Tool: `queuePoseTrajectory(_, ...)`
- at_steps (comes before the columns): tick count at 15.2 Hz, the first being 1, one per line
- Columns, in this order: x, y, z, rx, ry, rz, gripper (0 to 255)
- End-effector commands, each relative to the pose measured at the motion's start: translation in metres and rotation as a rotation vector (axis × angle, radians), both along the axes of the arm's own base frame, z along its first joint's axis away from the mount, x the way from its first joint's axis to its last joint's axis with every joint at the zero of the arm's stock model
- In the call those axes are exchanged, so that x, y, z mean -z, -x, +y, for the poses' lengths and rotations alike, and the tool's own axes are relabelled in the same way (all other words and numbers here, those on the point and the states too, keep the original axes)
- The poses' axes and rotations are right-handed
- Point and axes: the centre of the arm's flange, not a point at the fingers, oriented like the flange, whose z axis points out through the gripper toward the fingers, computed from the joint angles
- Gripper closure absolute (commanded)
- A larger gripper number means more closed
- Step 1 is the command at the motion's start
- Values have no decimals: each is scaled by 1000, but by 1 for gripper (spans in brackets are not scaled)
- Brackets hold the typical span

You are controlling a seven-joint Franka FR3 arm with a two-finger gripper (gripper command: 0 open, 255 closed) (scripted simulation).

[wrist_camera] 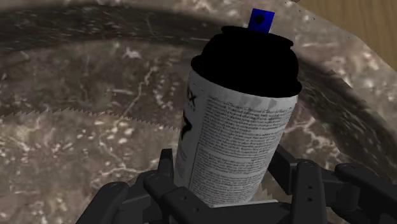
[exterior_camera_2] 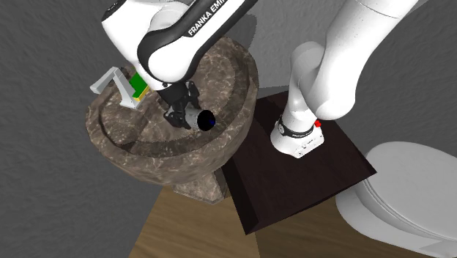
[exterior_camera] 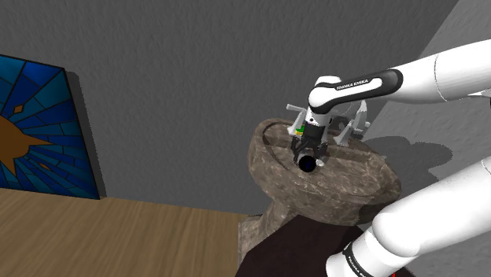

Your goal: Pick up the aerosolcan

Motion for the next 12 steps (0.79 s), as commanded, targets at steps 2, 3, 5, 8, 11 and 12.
queuePoseTrajectory(2, -15, 0, 1, 0, 0, 0, 255)
queuePoseTrajectory(3, -21, 0, 1, 0, 0, 0, 255)
queuePoseTrajectory(5, -31, 0, 1, 0, 0, 0, 255)
queuePoseTrajectory(8, -47, 0, 1, 0, 0, 0, 255)
queuePoseTrajectory(11, -58, 0, 1, 0, 0, 0, 255)
queuePoseTrajectory(12, -58, 0, 1, 0, 0, 0, 255)
